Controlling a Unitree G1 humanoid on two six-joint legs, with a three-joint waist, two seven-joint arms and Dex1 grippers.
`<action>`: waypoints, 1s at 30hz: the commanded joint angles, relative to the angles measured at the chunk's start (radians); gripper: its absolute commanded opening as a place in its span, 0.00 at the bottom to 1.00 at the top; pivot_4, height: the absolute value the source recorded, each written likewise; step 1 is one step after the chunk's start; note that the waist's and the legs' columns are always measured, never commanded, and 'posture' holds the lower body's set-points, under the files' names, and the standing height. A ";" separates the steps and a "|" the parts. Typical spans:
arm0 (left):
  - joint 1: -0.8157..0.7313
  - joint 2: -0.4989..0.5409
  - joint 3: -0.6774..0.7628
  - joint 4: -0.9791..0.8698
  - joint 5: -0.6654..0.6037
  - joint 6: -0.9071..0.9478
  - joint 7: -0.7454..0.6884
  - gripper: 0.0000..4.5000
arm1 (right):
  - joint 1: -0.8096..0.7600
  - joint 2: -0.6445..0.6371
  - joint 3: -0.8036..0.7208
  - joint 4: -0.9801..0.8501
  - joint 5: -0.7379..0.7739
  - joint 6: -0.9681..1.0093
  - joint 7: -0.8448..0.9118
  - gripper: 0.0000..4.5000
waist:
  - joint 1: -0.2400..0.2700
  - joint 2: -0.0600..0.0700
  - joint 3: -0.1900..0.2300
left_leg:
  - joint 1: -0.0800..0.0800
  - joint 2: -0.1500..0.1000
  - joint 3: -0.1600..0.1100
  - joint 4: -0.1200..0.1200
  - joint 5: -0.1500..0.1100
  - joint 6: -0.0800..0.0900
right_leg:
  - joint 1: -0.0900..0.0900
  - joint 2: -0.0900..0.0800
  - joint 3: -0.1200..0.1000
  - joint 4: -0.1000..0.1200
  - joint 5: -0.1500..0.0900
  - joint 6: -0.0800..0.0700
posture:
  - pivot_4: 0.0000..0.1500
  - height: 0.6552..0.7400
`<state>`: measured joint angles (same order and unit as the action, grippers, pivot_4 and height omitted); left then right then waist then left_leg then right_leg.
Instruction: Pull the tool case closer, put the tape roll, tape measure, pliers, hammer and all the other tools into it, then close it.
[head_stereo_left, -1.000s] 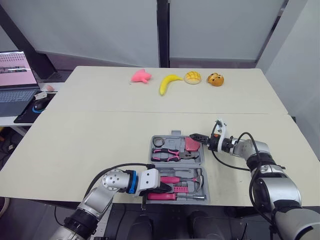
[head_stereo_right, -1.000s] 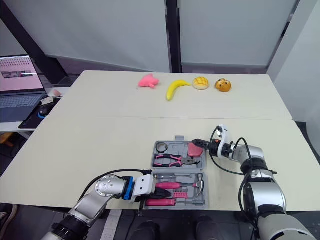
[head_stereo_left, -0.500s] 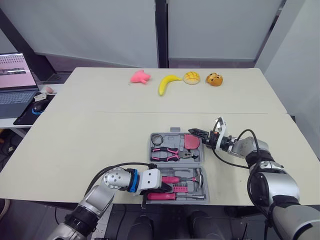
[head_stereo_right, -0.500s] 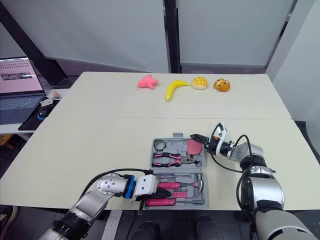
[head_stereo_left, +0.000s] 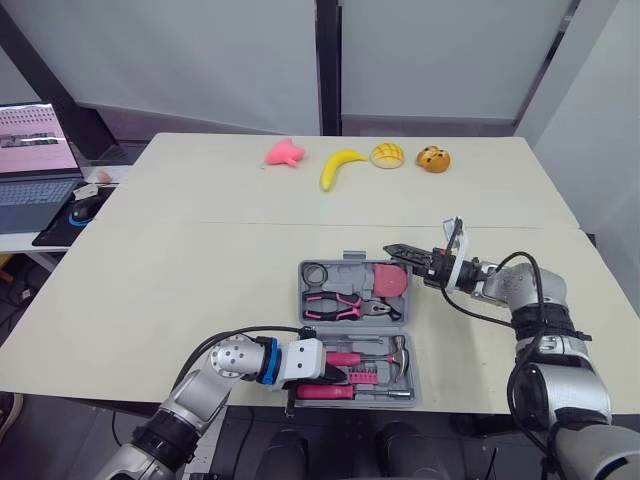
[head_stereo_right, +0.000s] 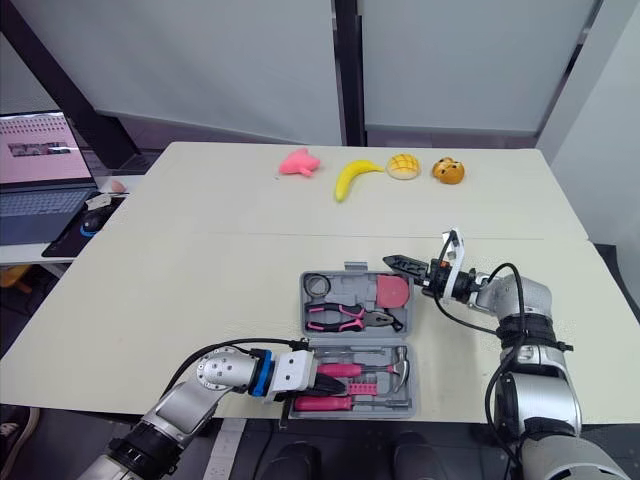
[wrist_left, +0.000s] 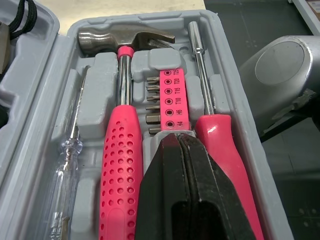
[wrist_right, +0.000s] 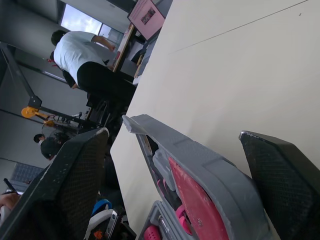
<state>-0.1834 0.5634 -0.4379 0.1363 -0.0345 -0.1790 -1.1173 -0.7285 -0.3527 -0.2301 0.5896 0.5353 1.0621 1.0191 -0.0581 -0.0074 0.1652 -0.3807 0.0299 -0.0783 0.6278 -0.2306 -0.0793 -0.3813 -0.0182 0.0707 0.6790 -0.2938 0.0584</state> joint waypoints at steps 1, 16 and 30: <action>0.021 0.019 0.042 0.031 0.007 -0.001 0.029 0.00 | 0.008 -0.011 -0.014 -0.094 0.061 0.045 -0.005 0.99 | 0.000 0.000 0.000 | -0.001 0.000 0.000 0.000 0.000 0.000 | -0.001 0.000 0.000 0.000 0.000 0.000 | 1.00 1.00; 0.191 0.188 0.283 -0.231 -0.195 -0.076 -0.026 0.00 | 0.079 -0.063 -0.009 -0.350 0.202 0.216 -0.032 0.99 | -0.002 0.000 0.006 | -0.011 0.001 0.000 -0.001 -0.001 0.002 | -0.009 0.000 -0.001 -0.001 0.000 -0.001 | 1.00 1.00; 0.272 0.335 0.604 0.103 -0.232 -0.212 -0.032 0.00 | 0.334 -0.263 -0.016 -0.905 0.527 0.506 -0.031 0.99 | 0.011 -0.003 0.015 | -0.016 0.001 -0.001 -0.001 -0.002 0.003 | -0.016 0.000 -0.003 0.000 -0.002 -0.002 | 1.00 1.00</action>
<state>0.1199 0.8976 0.1327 0.2081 -0.2749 -0.3524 -1.1721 -0.4022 -0.5946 -0.2266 -0.2361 0.9992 1.5471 0.9640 -0.0468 -0.0103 0.1804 -0.3982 0.0313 -0.0799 0.6273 -0.2324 -0.0762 -0.3981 -0.0180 0.0673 0.6788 -0.2957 0.0565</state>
